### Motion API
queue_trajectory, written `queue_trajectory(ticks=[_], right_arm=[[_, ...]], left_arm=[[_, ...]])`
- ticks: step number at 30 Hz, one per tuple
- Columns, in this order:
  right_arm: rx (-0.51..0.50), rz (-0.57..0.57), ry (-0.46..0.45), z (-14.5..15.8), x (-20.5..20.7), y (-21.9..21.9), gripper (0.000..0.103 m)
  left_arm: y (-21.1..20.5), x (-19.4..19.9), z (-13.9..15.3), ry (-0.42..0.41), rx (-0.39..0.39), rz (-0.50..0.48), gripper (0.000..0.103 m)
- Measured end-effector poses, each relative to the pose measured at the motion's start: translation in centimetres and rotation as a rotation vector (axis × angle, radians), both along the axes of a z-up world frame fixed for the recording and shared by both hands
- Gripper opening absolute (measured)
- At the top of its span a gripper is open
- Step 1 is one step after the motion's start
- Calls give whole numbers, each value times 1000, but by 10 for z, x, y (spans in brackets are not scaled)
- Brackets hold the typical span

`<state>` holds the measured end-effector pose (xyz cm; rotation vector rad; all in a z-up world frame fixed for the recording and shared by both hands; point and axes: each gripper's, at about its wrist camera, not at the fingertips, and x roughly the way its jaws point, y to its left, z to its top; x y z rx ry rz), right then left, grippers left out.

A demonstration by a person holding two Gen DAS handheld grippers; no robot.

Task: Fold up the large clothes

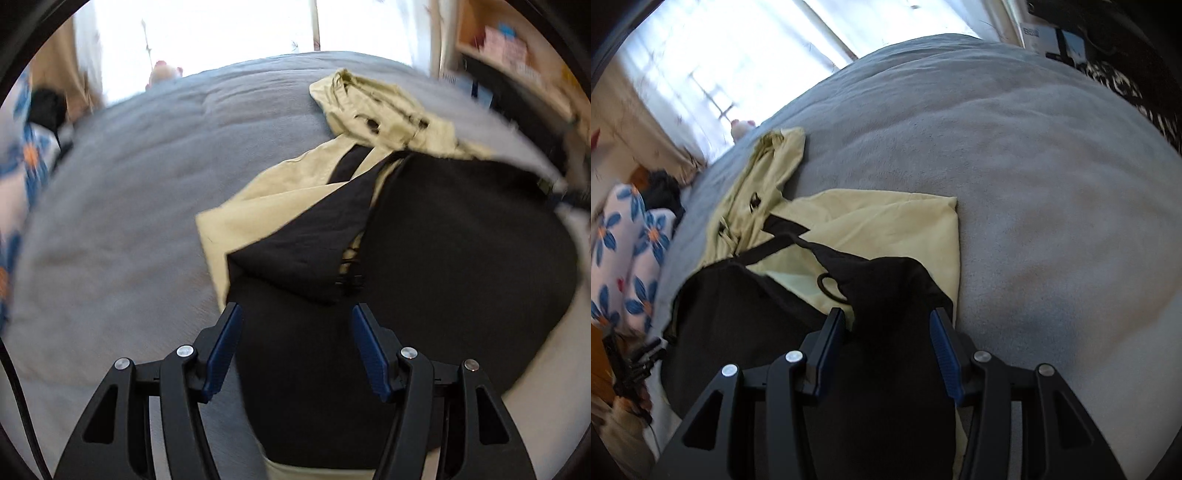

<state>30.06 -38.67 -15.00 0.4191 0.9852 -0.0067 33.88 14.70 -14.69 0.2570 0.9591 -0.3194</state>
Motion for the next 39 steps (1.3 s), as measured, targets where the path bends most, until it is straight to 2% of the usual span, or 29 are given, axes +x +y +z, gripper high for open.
queue_trajectory(ticks=[5, 7, 9, 12, 14, 17, 20, 24, 28, 33, 35, 37, 39], right_arm=[[-62, 12, 24, -6, 9, 7, 48], [-76, 14, 25, -7, 11, 7, 48], [-72, 2, 21, -6, 13, 5, 48], [-44, -26, 7, -5, 18, -1, 48], [-29, -31, -5, -4, 19, -3, 48], [8, -31, -57, 0, 16, -7, 48], [81, -43, -116, 6, 12, -15, 48], [132, -28, -191, 16, 6, -21, 48], [48, 45, -198, 21, 3, -9, 48], [-103, 160, -155, 18, 2, 18, 48], [-171, 204, -157, 18, 0, 29, 48], [-262, 225, -142, 14, 3, 39, 48], [-287, 227, -118, 8, 10, 39, 48]], left_arm=[[-17, 15, -15, -95, 203, -32, 60], [-20, 23, -18, -124, 253, -35, 60], [-21, 36, -19, -124, 259, -15, 60], [-12, 64, -17, -53, 153, 70, 61], [-2, 83, -19, 33, 37, 122, 66], [11, 97, -25, 110, -86, 148, 68], [19, 102, -29, 137, -152, 151, 68], [24, 102, -30, 151, -195, 149, 68], [28, 101, -25, 172, -259, 150, 68], [36, 95, -12, 175, -339, 118, 68], [34, 90, -7, 161, -317, 92, 68], [30, 87, -9, 149, -244, 63, 68], [27, 88, -13, 152, -201, 62, 68]])
